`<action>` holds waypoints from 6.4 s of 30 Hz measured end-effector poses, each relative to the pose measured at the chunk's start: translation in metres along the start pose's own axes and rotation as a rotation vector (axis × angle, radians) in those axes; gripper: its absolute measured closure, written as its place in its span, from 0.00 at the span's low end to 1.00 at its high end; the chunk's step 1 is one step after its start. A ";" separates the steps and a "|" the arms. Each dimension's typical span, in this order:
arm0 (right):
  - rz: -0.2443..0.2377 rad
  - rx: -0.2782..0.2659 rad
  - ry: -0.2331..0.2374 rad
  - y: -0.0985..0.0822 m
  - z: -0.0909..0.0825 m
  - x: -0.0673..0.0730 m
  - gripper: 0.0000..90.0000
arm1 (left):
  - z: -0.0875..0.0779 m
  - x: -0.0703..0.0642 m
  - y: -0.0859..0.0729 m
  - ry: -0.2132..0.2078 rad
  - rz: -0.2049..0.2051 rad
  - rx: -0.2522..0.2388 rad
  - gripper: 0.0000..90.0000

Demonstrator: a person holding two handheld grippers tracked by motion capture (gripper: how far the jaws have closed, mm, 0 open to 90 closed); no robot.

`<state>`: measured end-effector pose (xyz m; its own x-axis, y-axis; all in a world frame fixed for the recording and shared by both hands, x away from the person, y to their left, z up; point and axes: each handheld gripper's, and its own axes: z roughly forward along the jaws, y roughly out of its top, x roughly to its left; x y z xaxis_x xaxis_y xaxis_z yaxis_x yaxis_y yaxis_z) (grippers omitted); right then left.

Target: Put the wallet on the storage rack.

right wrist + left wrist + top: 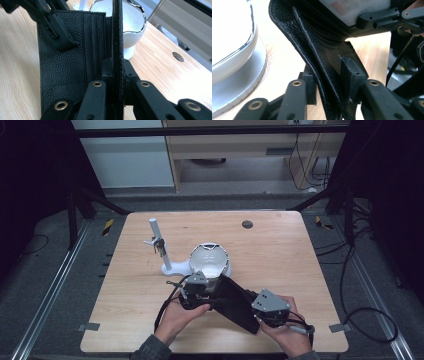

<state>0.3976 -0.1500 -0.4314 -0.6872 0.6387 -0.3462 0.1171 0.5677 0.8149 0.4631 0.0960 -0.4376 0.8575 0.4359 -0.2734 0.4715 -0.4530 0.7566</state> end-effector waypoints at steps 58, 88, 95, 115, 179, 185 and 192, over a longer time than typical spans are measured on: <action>0.355 0.147 -0.116 -0.070 0.008 -0.034 0.17 | -0.106 -0.037 0.130 0.292 0.268 0.081 0.90; 0.356 0.229 -0.168 -0.078 0.012 -0.038 0.18 | -0.108 -0.004 0.152 0.394 0.294 0.096 0.90; 0.363 0.231 -0.168 -0.078 0.012 -0.038 0.18 | -0.098 0.008 0.145 0.394 0.281 0.115 0.90; 0.358 0.237 -0.153 -0.078 0.013 -0.037 0.17 | -0.080 0.023 0.125 0.399 0.255 0.138 0.90; 0.355 0.264 -0.138 -0.079 0.015 -0.036 0.16 | -0.096 0.049 0.121 0.465 0.121 0.001 0.65; 0.356 0.266 -0.137 -0.079 0.015 -0.036 0.16 | -0.115 0.037 0.121 0.483 0.147 -0.059 0.60; 0.357 0.269 -0.137 -0.080 0.015 -0.036 0.16 | -0.134 0.013 0.111 0.484 0.218 -0.103 0.43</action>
<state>0.4237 -0.2104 -0.4909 -0.4710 0.8712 -0.1386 0.5235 0.4025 0.7509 0.4983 0.1556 -0.2778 0.7292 0.6595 0.1829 0.2495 -0.5050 0.8263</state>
